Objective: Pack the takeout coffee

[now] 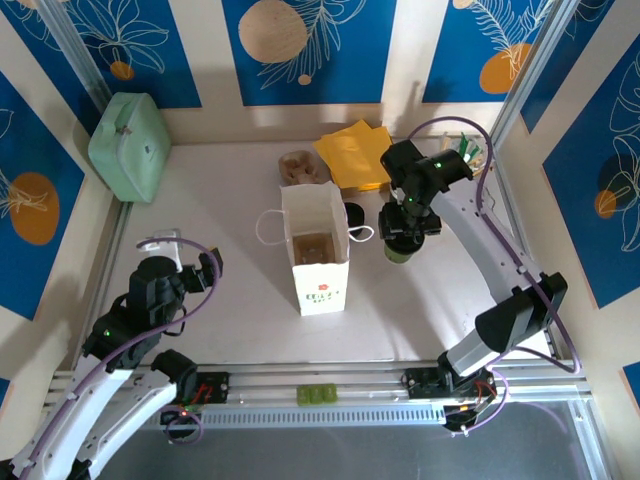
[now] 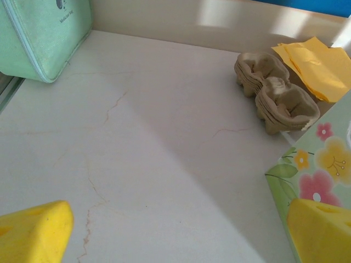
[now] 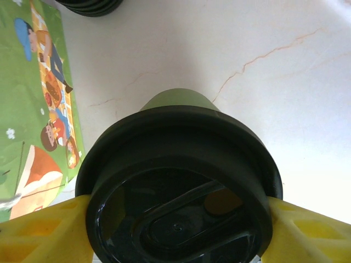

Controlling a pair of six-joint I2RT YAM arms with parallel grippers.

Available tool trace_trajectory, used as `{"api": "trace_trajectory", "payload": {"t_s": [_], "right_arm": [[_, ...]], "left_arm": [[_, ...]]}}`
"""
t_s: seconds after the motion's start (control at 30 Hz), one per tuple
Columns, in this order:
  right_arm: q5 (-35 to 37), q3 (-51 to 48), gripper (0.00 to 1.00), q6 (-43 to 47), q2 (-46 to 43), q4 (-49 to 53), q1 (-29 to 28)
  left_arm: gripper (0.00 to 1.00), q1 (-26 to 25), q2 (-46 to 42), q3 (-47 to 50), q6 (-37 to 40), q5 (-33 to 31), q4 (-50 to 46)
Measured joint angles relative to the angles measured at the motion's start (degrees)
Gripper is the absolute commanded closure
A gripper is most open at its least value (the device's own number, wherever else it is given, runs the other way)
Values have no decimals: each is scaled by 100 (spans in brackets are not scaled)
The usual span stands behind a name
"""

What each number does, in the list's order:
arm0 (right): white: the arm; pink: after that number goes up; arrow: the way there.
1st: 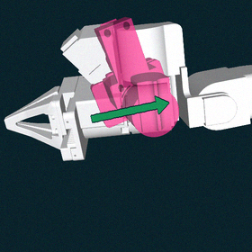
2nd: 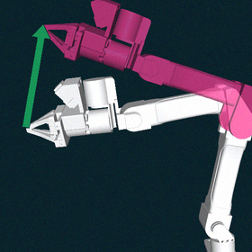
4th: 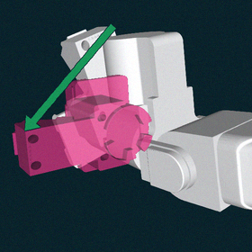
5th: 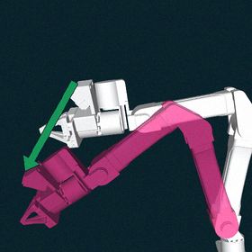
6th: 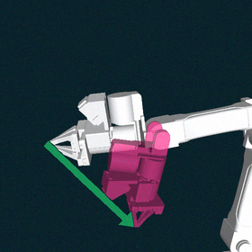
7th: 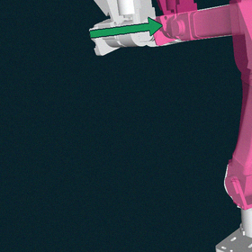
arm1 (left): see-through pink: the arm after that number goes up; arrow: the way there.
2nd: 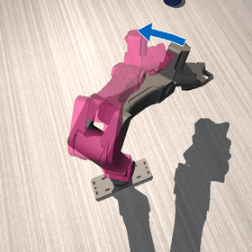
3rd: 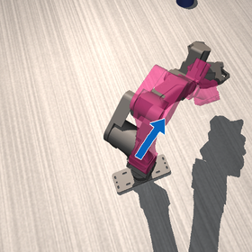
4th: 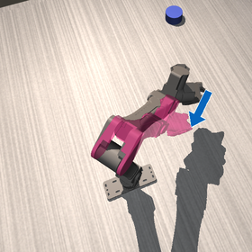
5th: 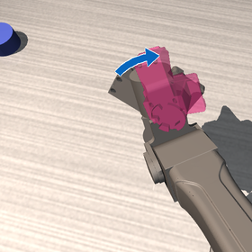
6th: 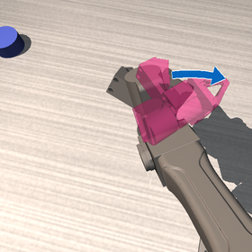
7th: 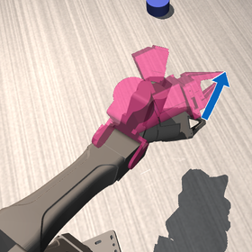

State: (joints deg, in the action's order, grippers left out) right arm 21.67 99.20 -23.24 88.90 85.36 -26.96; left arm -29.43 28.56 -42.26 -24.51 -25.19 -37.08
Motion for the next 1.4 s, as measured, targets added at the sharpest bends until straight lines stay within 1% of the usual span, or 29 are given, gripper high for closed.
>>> {"api": "trace_trajectory", "payload": {"t_s": [0.33, 0.53, 0.73, 1.0, 1.17, 1.4], "right_arm": [[315, 1016, 33, -238, -28, 496, -389], [595, 1982, 33, -474, 52, 745, -890], [833, 3204, 33, -625, 601, 745, -1235], [946, 4336, 33, -726, 1082, 745, -2013], [944, 4631, 33, -732, 1095, 745, -2514], [938, 4356, 33, -861, 1097, 745, -2736]], "left_arm": [[0, 0, 7, 0, -2, 2, -35], [1, 0, 87, 0, -17, 20, -46], [0, 2, 363, 0, -68, 181, -33], [2, 2, 549, 72, -155, 603, 168], [2, 0, 699, 208, -216, 835, 275], [5, -2, 872, 345, -310, 1246, 595]]}}
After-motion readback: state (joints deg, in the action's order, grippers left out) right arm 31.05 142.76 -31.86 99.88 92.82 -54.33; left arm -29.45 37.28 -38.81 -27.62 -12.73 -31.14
